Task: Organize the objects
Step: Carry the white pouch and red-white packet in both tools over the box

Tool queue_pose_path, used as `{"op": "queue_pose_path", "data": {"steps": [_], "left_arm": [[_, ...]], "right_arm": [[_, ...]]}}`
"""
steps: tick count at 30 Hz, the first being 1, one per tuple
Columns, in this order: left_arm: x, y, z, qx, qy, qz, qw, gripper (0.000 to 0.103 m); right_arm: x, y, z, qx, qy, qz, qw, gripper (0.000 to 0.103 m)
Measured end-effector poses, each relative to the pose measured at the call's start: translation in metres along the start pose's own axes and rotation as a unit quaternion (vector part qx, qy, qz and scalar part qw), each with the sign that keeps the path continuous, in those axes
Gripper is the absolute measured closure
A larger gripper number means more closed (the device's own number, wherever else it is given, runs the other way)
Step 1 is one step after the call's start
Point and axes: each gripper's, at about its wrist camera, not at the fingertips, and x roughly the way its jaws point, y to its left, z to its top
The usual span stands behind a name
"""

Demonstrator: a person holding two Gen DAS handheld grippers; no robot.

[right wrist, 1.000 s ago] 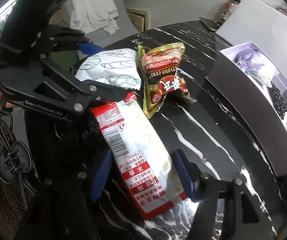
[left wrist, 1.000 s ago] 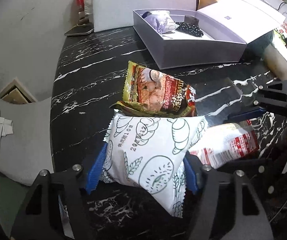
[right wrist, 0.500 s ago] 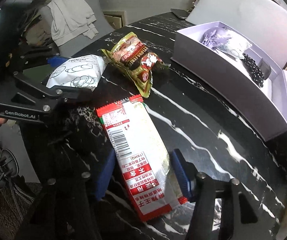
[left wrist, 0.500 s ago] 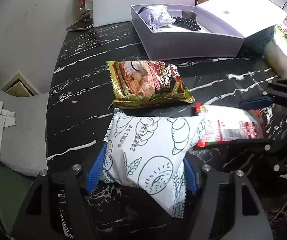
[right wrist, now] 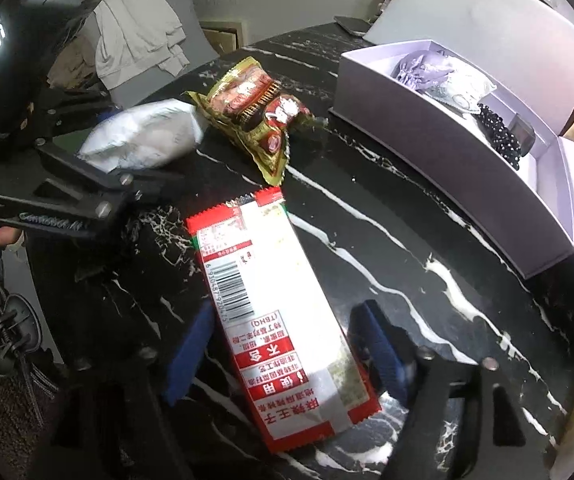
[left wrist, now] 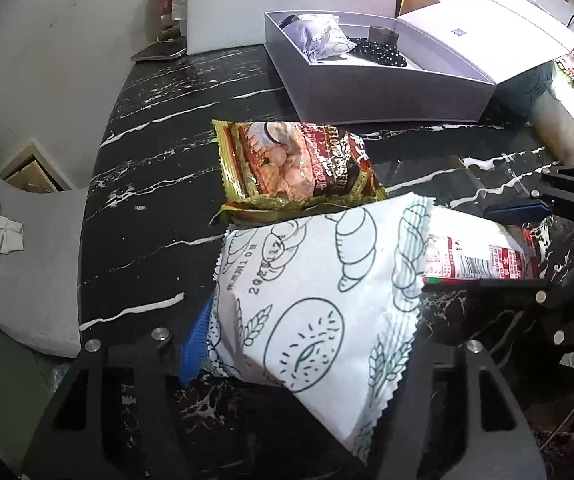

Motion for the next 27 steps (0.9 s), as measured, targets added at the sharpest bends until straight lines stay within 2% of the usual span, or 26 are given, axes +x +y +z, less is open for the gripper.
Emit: {"op": "queue_pose_path", "data": {"steps": [3,6,10,27], "left_arm": [[-0.003,0.003,0.002,-0.013,-0.001,-0.008,0.9999,0.045],[-0.006,0.004,0.005,-0.019,0.000,-0.020,0.9996,0.046],[-0.012,-0.001,0.004,-0.021,-0.004,-0.017,0.9996,0.046],[-0.083,-0.035,0.021,-0.001,-0.059,0.001,0.9982,0.046]], "right_arm": [[0.000,-0.005,0.003,0.008,-0.004,0.006,1.000,0.052],[-0.002,-0.009,0.004,0.024,-0.008,0.012,1.000,0.053],[-0.009,-0.013,0.005,0.039,-0.020,0.025,0.999,0.053],[-0.079,-0.012,-0.001,0.041,-0.095,-0.002,0.995,0.053]]}}
